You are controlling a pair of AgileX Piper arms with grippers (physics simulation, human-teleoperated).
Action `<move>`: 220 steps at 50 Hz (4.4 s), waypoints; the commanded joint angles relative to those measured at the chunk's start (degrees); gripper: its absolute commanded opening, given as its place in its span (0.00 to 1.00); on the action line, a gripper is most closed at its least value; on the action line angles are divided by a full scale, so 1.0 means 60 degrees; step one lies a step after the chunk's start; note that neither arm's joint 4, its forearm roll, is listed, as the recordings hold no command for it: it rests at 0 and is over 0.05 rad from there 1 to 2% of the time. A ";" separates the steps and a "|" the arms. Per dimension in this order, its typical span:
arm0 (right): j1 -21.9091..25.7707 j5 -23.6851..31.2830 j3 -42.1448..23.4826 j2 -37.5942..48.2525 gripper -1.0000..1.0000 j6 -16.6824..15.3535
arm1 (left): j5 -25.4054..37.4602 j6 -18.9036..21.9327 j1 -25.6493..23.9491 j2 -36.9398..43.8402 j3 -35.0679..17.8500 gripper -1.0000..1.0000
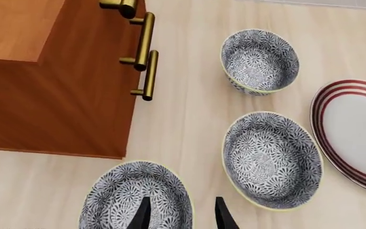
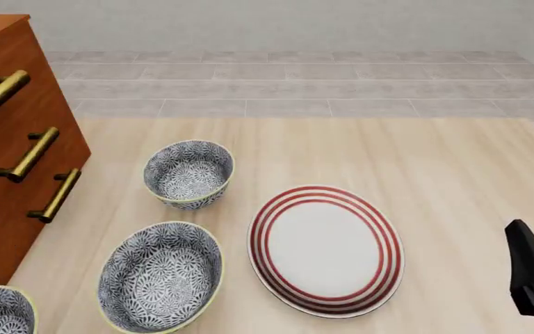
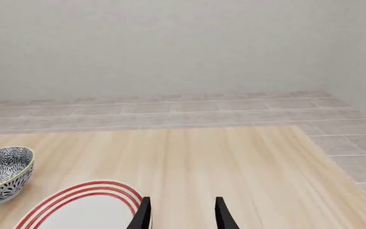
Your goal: Put the bowl at the front on the plate.
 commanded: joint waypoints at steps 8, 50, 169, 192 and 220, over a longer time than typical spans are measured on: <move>-0.0025 0.0058 -0.0023 -0.0049 1.00 0.0014 | -0.1161 -0.0267 0.0106 0.0471 0.1438 1.00; -0.0119 0.0170 -0.0023 -0.0191 1.00 0.0021 | -0.2615 -0.0793 -0.0031 0.1206 0.3189 1.00; -0.0234 0.0210 -0.0074 -0.0223 1.00 -0.0002 | -0.2172 -0.1529 -0.3615 0.1111 -0.0870 0.00; -0.0281 0.0187 -0.0066 -0.0216 1.00 0.0087 | -0.4171 0.1894 -0.6602 0.2804 -0.1503 0.00; -0.0283 0.0126 -0.0027 -0.0195 1.00 0.0032 | -0.6354 0.4555 -0.9790 0.7654 -0.2753 0.00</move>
